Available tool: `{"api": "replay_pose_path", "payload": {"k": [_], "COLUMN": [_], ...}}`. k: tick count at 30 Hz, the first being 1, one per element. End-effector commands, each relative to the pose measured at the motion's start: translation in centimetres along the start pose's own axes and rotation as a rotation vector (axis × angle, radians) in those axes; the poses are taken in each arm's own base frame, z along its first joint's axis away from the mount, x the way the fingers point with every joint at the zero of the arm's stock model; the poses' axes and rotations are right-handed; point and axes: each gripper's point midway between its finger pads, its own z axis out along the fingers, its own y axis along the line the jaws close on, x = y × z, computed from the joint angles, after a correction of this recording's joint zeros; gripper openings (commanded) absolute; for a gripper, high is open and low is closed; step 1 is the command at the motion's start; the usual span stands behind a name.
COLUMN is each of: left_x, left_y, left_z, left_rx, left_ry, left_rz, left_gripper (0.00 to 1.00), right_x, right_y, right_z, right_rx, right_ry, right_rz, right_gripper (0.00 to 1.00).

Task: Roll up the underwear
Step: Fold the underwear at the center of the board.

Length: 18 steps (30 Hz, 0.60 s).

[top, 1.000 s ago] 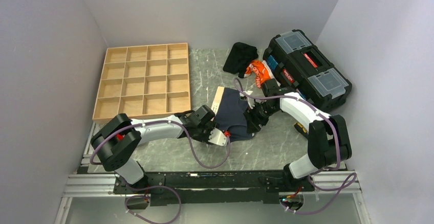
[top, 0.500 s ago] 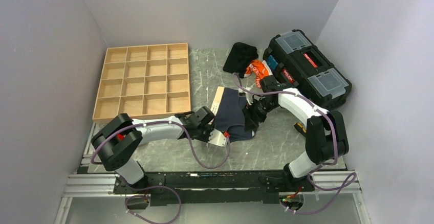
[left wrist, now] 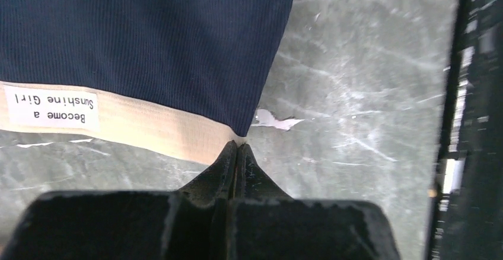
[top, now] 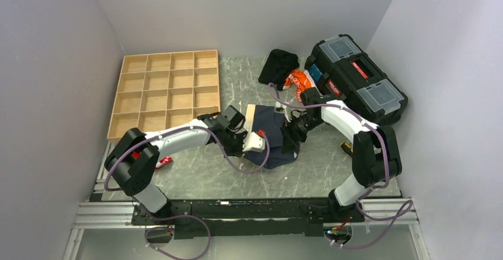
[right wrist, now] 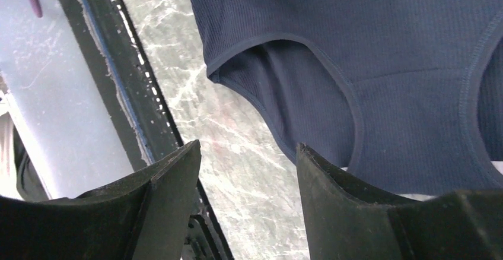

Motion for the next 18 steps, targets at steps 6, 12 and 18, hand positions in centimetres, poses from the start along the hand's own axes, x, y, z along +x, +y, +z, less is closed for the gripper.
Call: {"api": "replay_pose_path", "payload": {"k": [6,12,18], "left_x": [-4.6,-5.1,-5.0], "left_y": [0.9,3.6,4.9], "left_z": [-3.9,-4.5,-4.2], "left_rx": [0.302,0.373,0.449], "left_ry": [-0.275,-0.33,-0.359], "left_rz": [-0.376,-0.52,-0.632], "left_gripper": [0.0,0.0,0.0], "right_x": [-2.1,-4.1,-4.6], "right_y": [3.4,4.1,3.9], "right_z": [-0.8,-1.3,0.1], "right_rx": [-0.183,-0.181,-0.031], "right_ry": [-0.099,-0.192,-0.208], "right_rz": [-0.09,-0.155,-0.257], "right_gripper": [0.65,0.66,0.66]}}
